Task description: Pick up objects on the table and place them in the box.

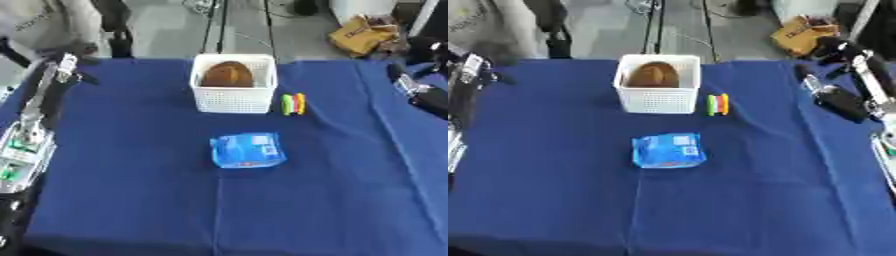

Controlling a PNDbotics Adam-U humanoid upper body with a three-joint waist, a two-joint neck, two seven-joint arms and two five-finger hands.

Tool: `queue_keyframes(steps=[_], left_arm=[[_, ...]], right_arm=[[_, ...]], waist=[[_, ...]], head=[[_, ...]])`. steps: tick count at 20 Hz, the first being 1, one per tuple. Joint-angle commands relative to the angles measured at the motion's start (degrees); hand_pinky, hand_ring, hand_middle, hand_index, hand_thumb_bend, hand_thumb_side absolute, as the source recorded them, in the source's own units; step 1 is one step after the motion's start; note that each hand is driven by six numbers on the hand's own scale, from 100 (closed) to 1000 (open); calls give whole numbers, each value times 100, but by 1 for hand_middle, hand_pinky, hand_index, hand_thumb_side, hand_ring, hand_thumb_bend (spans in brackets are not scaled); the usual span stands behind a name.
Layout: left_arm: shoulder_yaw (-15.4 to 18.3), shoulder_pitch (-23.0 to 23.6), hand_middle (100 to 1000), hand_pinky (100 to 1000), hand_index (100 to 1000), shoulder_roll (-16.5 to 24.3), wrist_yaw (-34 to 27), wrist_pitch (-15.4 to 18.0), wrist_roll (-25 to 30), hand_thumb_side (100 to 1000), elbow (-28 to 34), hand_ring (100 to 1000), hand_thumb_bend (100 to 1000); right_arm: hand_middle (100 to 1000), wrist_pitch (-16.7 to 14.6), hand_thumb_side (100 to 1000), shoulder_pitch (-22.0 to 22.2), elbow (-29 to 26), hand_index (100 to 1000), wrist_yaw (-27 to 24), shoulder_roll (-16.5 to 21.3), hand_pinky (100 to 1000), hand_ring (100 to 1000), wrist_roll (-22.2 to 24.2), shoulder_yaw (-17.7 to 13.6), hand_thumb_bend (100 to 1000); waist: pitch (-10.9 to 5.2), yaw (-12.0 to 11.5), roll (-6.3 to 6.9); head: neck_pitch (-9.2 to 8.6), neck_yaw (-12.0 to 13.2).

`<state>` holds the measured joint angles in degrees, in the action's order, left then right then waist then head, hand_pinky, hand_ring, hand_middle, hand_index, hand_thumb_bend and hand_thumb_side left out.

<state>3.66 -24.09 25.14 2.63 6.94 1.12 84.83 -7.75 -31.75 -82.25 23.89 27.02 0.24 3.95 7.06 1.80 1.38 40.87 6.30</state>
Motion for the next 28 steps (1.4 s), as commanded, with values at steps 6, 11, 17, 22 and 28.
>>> queue_keyframes(steps=[6, 11, 17, 22, 28], left_arm=[[16, -45, 825, 598, 795, 164, 26, 12, 23, 986, 135, 778, 362], [17, -45, 825, 598, 795, 165, 27, 12, 23, 986, 137, 778, 363], [-1, -54, 815, 600, 795, 178, 56, -2, 46, 980, 136, 779, 375], [-151, -167, 802, 605, 802, 287, 558, -183, 421, 921, 129, 781, 455], [-645, -740, 800, 635, 826, 644, 1775, -454, 1512, 872, 43, 791, 563]], right_arm=[[742, 8, 657, -84, -100, 918, 32, 92, 632, 745, -7, -29, 413], [742, 6, 656, -84, -100, 918, 33, 93, 632, 745, -6, -28, 414], [742, 7, 656, -80, -99, 918, 33, 92, 632, 745, -6, -28, 414], [741, 4, 656, -77, -94, 918, 33, 87, 632, 744, 9, -17, 415], [741, -6, 655, -80, -88, 917, 37, 80, 632, 744, 35, 8, 416]], waist=[[-111, 17, 14], [-115, 26, 20], [-119, 32, 23], [-129, 42, 21], [-154, 73, 36]], head=[[-28, 1], [-30, 1], [-27, -3], [-23, 2], [-2, 33]])
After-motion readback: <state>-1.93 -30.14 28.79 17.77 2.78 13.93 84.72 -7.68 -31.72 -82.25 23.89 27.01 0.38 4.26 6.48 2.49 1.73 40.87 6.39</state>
